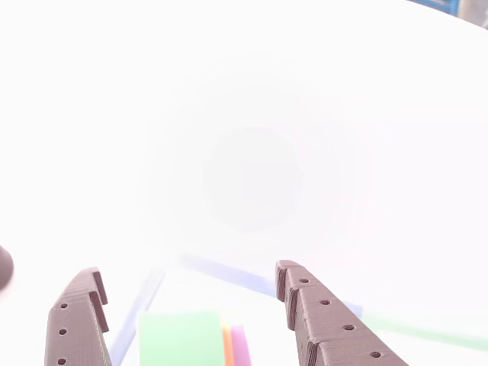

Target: Tower of hanoi

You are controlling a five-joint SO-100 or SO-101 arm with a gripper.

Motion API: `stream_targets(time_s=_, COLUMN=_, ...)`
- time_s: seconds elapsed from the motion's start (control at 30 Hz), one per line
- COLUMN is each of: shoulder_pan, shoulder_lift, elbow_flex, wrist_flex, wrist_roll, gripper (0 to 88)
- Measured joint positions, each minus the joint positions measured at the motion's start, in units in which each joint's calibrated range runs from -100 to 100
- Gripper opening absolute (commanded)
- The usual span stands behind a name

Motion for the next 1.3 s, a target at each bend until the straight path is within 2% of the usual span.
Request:
stream_targets(time_s=0.07, shoulder_pan=1.15, shoulder_lift=-4.31, elbow_flex=-4.44, wrist_flex=10.03, wrist_roll=0.0, gripper=7.4)
stream_targets(time_s=0.17, shoulder_pan=3.44, shoulder_lift=-9.46, elbow_flex=-11.92, wrist_flex=26.08, wrist_roll=0.0, gripper=4.2)
stream_targets(time_s=0.5, shoulder_pan=12.44, shoulder_lift=-16.55, elbow_flex=-41.34, wrist_flex=75.12, wrist_roll=0.0, gripper=1.3)
stream_targets(time_s=0.7, shoulder_pan=18.58, shoulder_lift=-16.88, elbow_flex=-57.09, wrist_flex=94.54, wrist_roll=0.0, gripper=2.2)
stream_targets(time_s=0.83, shoulder_pan=22.76, shoulder_lift=-18.49, elbow_flex=-59.79, wrist_flex=99.12, wrist_roll=0.0, gripper=6.2)
stream_targets(time_s=1.03, shoulder_pan=28.49, shoulder_lift=-20.94, elbow_flex=-56.4, wrist_flex=98.88, wrist_roll=0.2, gripper=12.8)
stream_targets(time_s=1.2, shoulder_pan=31.19, shoulder_lift=-24.4, elbow_flex=-44.47, wrist_flex=90.85, wrist_roll=0.39, gripper=20.2)
stream_targets(time_s=1.3, shoulder_pan=31.19, shoulder_lift=-25.92, elbow_flex=-36.55, wrist_flex=84.27, wrist_roll=0.0, gripper=20.9)
